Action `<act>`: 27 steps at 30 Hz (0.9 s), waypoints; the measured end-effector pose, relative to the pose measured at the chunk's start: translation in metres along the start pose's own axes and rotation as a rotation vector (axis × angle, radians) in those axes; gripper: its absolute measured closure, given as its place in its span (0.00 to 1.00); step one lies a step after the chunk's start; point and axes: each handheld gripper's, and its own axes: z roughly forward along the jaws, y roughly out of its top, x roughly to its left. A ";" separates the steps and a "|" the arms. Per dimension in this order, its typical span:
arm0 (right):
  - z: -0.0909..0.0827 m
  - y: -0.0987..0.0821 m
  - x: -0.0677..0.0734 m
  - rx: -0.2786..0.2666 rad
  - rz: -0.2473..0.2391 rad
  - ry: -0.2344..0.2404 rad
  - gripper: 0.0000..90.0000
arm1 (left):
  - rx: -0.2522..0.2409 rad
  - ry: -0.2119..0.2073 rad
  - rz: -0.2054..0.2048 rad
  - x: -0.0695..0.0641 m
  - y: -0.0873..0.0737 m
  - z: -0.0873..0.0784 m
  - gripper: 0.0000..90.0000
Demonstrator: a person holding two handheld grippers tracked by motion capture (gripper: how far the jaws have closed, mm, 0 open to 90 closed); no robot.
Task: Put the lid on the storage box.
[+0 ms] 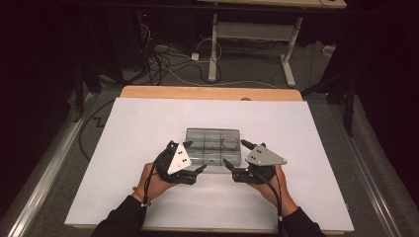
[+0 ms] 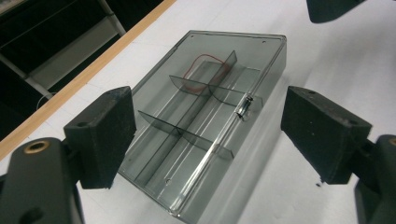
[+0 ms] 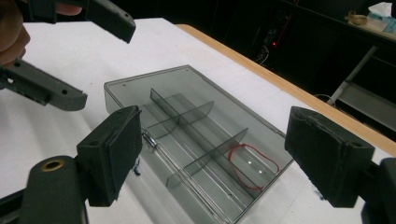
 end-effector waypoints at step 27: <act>-0.041 -0.001 0.006 0.005 -0.057 -0.027 0.22 | -0.031 0.007 0.037 -0.006 -0.011 -0.040 0.20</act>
